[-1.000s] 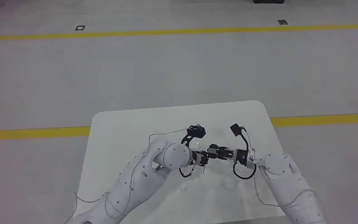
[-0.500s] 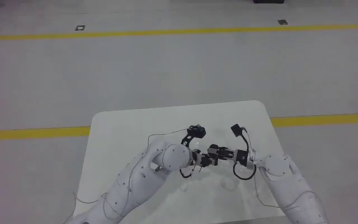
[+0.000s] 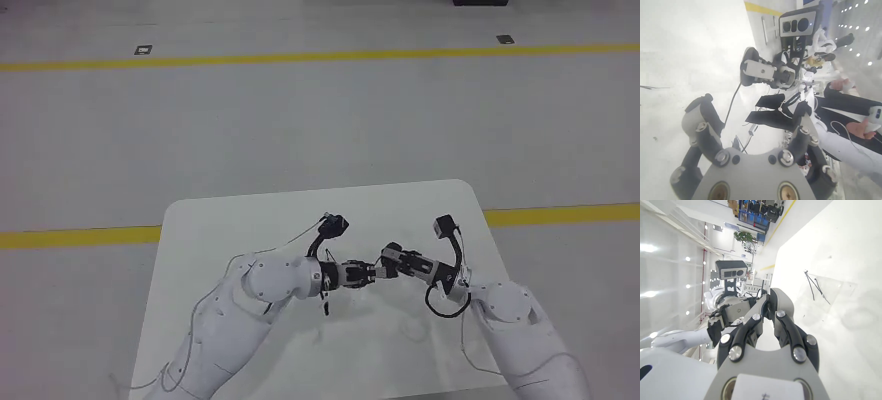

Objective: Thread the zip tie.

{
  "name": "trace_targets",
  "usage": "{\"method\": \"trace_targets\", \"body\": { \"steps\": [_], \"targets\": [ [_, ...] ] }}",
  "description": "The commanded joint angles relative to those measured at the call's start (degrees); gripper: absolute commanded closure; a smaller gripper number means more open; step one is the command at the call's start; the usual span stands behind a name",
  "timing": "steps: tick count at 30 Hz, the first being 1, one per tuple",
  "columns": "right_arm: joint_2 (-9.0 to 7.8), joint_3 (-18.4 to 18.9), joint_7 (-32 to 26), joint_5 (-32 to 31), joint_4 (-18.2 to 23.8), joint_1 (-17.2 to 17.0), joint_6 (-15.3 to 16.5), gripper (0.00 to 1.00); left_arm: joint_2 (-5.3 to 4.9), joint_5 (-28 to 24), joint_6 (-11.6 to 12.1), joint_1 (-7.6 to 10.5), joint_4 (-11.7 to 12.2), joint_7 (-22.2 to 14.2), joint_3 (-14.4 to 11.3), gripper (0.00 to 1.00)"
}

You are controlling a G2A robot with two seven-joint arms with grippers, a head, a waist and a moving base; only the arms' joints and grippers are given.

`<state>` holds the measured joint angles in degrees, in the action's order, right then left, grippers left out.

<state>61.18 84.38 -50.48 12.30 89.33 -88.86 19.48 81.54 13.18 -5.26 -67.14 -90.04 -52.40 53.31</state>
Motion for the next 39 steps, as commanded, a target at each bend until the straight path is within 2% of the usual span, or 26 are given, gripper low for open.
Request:
{"method": "trace_targets", "body": {
  "steps": [1,10,12,14,17,21,26,31,34,35,39],
  "targets": [
    [0.11,0.12,-0.32,0.47,0.12,-0.09,0.00,1.00,-0.07,0.10,0.39,0.08,0.08,-0.20,-0.10,0.00],
    [0.11,0.12,-0.32,0.47,0.12,-0.09,0.00,1.00,-0.07,0.10,0.39,0.08,0.08,-0.20,-0.10,0.00],
    [0.09,0.18,1.85,-1.73,-0.46,-0.23,-0.05,1.00,-0.10,0.01,0.63,-0.10,0.01,0.84,0.07,0.00],
    [0.10,0.36,2.68,-1.44,-1.31,-0.60,0.00,1.00,-0.26,-2.31,1.99,-1.19,-0.37,2.92,0.86,0.00],
    [0.17,1.53,3.11,1.07,-1.83,-1.23,0.00,1.00,-0.81,-2.93,3.03,-2.41,-1.17,3.94,2.05,0.00],
    [0.69,3.21,2.55,6.36,-1.23,-2.18,0.00,1.00,-1.24,-9.21,4.98,-4.23,-1.68,4.62,3.98,0.00],
    [2.03,5.52,-0.61,12.36,-0.28,-3.21,0.00,1.00,-1.38,-18.95,8.32,-6.06,0.29,6.03,5.44,0.00],
    [4.31,7.04,-3.62,15.04,0.69,-3.53,0.00,1.00,-0.99,-29.36,13.01,-6.76,4.34,7.71,5.01,0.00],
    [5.95,7.20,-4.38,15.25,1.12,-3.64,0.00,1.00,-0.84,-30.94,14.87,-6.38,6.25,9.38,4.22,0.00],
    [6.42,7.18,-4.00,14.22,0.90,-3.58,0.00,1.00,-0.90,-29.57,15.19,-5.88,6.58,9.16,3.78,0.00],
    [6.42,7.18,-4.00,14.22,0.90,-3.58,0.00,1.00,-0.90,-29.57,15.19,-5.88,6.58,9.16,3.78,0.00]
  ]
}}
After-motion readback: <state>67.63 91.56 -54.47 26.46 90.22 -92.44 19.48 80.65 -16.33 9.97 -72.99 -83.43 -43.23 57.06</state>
